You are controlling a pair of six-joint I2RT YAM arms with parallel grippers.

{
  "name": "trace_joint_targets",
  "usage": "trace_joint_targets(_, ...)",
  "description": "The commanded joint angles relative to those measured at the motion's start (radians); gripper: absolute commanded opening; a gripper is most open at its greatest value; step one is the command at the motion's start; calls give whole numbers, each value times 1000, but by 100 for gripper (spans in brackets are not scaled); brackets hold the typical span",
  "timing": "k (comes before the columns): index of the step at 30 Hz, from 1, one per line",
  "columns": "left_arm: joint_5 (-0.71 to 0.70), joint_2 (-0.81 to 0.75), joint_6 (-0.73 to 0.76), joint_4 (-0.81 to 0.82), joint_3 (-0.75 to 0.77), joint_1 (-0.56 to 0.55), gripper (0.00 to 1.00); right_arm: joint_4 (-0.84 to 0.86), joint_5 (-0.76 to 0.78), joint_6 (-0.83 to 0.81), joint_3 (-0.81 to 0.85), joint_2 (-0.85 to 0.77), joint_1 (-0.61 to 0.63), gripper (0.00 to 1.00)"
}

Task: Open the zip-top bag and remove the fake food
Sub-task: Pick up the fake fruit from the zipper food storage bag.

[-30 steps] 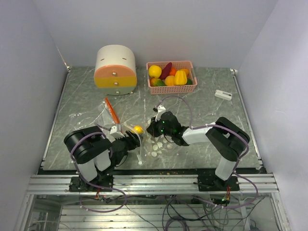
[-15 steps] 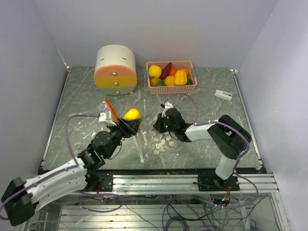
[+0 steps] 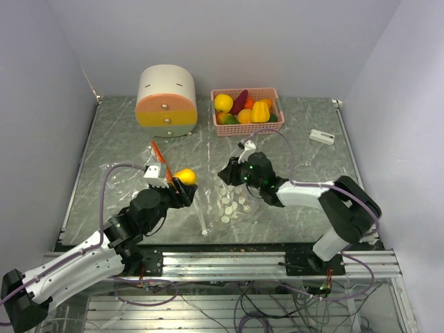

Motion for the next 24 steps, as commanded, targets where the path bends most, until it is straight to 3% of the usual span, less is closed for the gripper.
trace_joint_targets(1, 88, 21, 110, 135, -37, 4, 52, 136, 3, 32, -70, -147, -9, 41)
trace_joint_targets(4, 129, 24, 151, 234, -71, 4, 52, 223, -31, 62, -111, -205, -12, 63)
trace_joint_targets(6, 174, 21, 183, 319, -100, 4, 51, 278, -105, 81, -116, -213, -13, 71)
trace_joint_targets(12, 284, 31, 309, 518, -169, 4, 56, 433, -360, 148, -103, -188, -13, 86)
trace_joint_targets(24, 257, 106, 407, 619, -198, 4, 60, 182, -416, 45, 27, -222, 23, 93)
